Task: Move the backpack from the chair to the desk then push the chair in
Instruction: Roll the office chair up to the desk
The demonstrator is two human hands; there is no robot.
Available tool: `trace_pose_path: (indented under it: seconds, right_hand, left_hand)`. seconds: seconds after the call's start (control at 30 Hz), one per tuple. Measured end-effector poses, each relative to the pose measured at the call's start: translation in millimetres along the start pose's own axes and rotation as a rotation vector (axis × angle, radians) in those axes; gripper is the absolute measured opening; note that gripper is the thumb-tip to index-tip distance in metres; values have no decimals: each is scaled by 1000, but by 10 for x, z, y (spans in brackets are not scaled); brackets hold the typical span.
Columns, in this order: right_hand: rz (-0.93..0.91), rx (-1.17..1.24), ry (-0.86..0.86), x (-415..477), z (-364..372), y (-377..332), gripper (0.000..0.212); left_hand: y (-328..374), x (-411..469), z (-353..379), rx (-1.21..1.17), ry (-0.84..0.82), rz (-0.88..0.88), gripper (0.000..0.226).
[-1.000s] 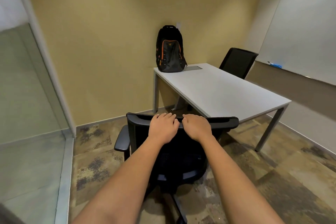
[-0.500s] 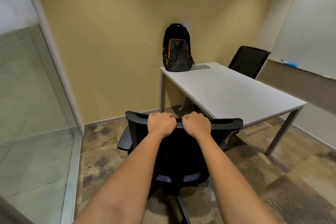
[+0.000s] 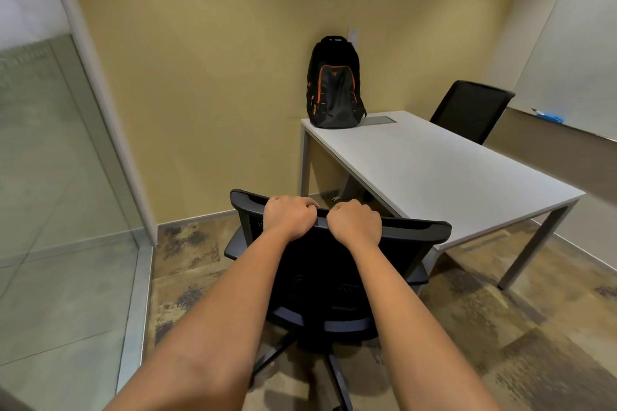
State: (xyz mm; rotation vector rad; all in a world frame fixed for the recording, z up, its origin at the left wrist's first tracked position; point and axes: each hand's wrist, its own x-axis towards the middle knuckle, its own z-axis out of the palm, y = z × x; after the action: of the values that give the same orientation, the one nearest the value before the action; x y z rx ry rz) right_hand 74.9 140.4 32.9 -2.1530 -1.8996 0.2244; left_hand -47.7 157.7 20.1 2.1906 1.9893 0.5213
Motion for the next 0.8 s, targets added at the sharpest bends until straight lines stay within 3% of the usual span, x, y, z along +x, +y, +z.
trace_pose_path:
  seconds: [0.13,0.57,0.8]
  right_hand:
    - [4,-31,-50,143,31,-130,36]
    - [107,-23,88,707,266,-596,37]
    - [110,-72,87,1118,304,-688,26]
  left_hand:
    - [-142,178,-12,-3,-24,38,42]
    - [-603,935,-3,41,-45,175,42]
    - [-711,1427,79,9,-39,252,44]
